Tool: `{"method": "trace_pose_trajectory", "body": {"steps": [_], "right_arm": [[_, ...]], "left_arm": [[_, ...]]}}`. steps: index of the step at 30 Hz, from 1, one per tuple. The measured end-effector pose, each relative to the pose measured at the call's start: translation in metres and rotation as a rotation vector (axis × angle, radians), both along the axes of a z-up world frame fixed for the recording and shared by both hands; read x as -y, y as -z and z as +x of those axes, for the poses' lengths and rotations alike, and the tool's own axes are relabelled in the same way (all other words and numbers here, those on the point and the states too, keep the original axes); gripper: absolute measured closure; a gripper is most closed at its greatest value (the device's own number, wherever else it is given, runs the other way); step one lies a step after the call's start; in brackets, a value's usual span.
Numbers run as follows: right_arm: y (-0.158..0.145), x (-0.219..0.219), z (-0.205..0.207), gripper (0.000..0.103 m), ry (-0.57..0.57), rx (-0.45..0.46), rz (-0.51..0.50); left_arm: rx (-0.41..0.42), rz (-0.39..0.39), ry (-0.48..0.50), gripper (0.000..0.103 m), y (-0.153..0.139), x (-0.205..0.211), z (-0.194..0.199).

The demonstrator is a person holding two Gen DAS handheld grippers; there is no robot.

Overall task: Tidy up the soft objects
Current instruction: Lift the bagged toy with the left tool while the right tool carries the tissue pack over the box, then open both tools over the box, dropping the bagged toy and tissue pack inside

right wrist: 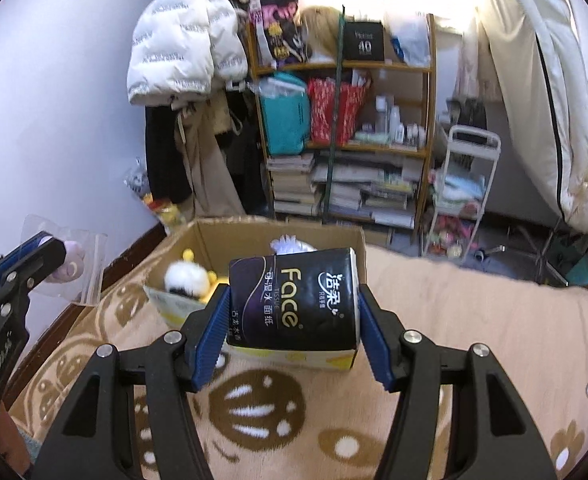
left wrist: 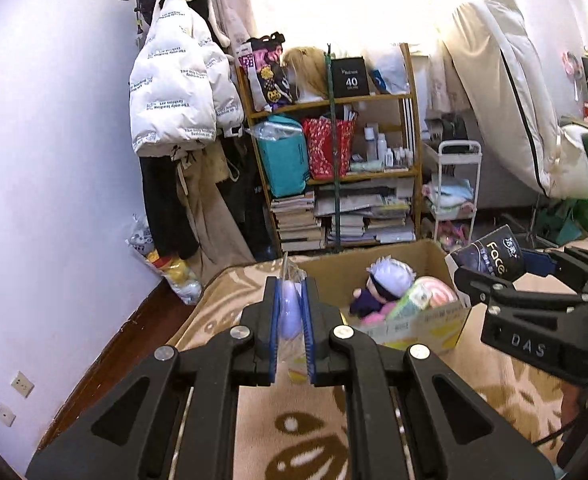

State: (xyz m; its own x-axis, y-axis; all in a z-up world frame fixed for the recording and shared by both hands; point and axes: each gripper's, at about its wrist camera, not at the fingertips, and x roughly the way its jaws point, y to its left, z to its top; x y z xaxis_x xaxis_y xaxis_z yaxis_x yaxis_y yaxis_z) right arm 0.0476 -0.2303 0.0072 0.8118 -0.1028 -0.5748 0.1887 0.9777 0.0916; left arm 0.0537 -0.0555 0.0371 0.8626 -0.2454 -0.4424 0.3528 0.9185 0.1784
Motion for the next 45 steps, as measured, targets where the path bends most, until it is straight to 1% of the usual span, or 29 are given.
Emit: {"method": "trace_pose_trajectory", "body": {"steps": [2, 5, 9, 12, 18, 26, 30, 32, 34, 38, 42, 45], "right_arm": [[-0.004, 0.001, 0.002, 0.038, -0.007, 0.027, 0.006], [-0.01, 0.002, 0.01, 0.038, -0.02, 0.057, 0.004], [-0.013, 0.002, 0.023, 0.038, -0.016, 0.065, -0.04], [-0.012, 0.004, 0.031, 0.038, -0.004, 0.067, -0.068], [-0.003, 0.017, 0.048, 0.038, 0.01, 0.063, -0.054], [0.009, 0.018, 0.073, 0.038, -0.012, 0.033, -0.133], [0.022, 0.02, 0.081, 0.038, -0.025, 0.02, -0.094], [0.028, 0.022, 0.085, 0.038, -0.035, 0.01, -0.07], [0.038, 0.025, 0.089, 0.037, -0.042, -0.011, -0.033], [0.053, 0.032, 0.094, 0.037, -0.048, -0.034, 0.05], [0.061, 0.037, 0.095, 0.037, -0.063, -0.04, 0.123], [0.062, 0.039, 0.096, 0.037, -0.064, -0.042, 0.151]], "left_arm": [[0.021, -0.011, 0.008, 0.092, -0.005, 0.002, 0.005], [0.052, 0.005, 0.0, 0.092, -0.011, 0.009, 0.015], [0.086, 0.0, 0.011, 0.092, -0.019, 0.015, 0.028], [0.107, 0.011, 0.009, 0.092, -0.022, 0.021, 0.037], [0.106, -0.008, 0.007, 0.092, -0.018, 0.025, 0.056], [0.062, -0.027, 0.014, 0.092, 0.005, 0.031, 0.079], [0.022, -0.041, 0.006, 0.091, 0.02, 0.031, 0.092], [0.003, -0.034, -0.003, 0.091, 0.028, 0.031, 0.098], [-0.013, -0.033, -0.003, 0.091, 0.035, 0.031, 0.101], [-0.066, -0.064, 0.007, 0.091, 0.049, 0.029, 0.112], [-0.124, -0.099, 0.021, 0.089, 0.061, 0.028, 0.122], [-0.163, -0.091, 0.019, 0.087, 0.067, 0.028, 0.127]]}}
